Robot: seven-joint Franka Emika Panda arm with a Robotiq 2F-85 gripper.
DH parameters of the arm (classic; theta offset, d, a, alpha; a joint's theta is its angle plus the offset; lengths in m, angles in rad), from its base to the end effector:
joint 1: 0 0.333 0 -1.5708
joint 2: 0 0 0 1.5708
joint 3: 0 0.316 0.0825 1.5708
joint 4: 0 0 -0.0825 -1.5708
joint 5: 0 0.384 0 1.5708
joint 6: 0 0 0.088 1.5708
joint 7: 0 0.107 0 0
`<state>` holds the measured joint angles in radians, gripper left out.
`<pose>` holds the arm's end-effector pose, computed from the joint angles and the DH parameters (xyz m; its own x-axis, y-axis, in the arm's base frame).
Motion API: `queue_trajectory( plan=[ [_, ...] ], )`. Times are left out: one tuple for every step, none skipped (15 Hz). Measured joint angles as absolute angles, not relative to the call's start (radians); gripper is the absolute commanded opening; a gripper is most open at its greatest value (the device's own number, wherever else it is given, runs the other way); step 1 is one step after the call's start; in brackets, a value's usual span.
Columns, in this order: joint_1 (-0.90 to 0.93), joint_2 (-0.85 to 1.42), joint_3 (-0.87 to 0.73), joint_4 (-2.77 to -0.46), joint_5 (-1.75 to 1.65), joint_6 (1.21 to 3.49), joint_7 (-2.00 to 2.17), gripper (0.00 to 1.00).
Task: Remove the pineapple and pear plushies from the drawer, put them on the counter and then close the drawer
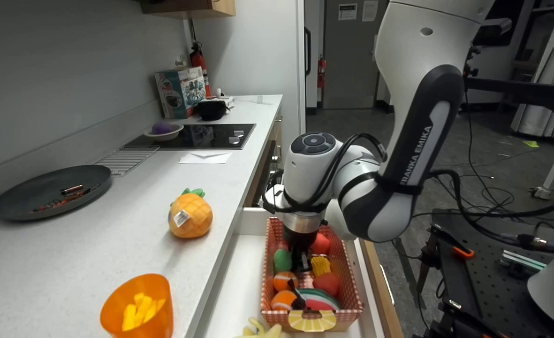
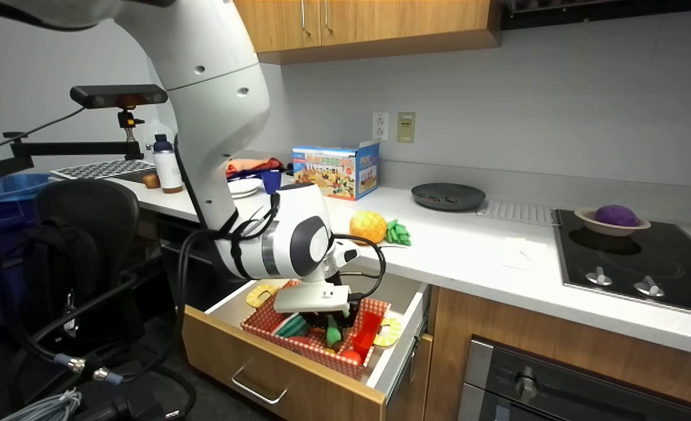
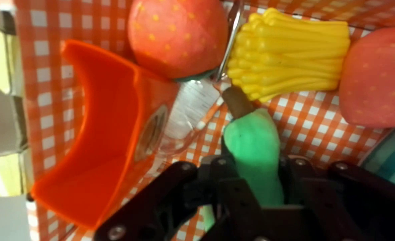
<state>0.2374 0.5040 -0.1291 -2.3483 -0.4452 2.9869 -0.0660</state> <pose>0.5030 0.0807 0.1295 0.8018 0.5934 0.0712 0.5739 -0.7977 0.1853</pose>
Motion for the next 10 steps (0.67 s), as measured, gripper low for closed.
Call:
queue_trajectory(
  plan=[
    [0.245,0.488,-0.129,-2.349,-0.445,2.957,-0.065,0.05],
    [0.253,0.467,-0.129,-2.350,-0.445,2.915,-0.065,0.02],
    [0.260,0.439,-0.129,-2.351,-0.445,2.864,-0.064,0.02],
    [0.268,0.406,-0.127,-2.352,-0.448,2.803,-0.064,0.04],
    [0.273,0.370,-0.122,-2.352,-0.452,2.737,-0.064,0.04],
    [0.273,0.335,-0.112,-2.351,-0.454,2.678,-0.064,0.04],
    [0.273,0.300,-0.100,-2.349,-0.456,2.629,-0.064,0.04],
    [0.272,0.271,-0.089,-2.347,-0.457,2.599,-0.064,0.04],
    [0.268,0.245,-0.077,-2.343,-0.457,2.583,-0.064,0.04],
    [0.263,0.225,-0.065,-2.339,-0.457,2.581,-0.062,0.04]
  ],
)
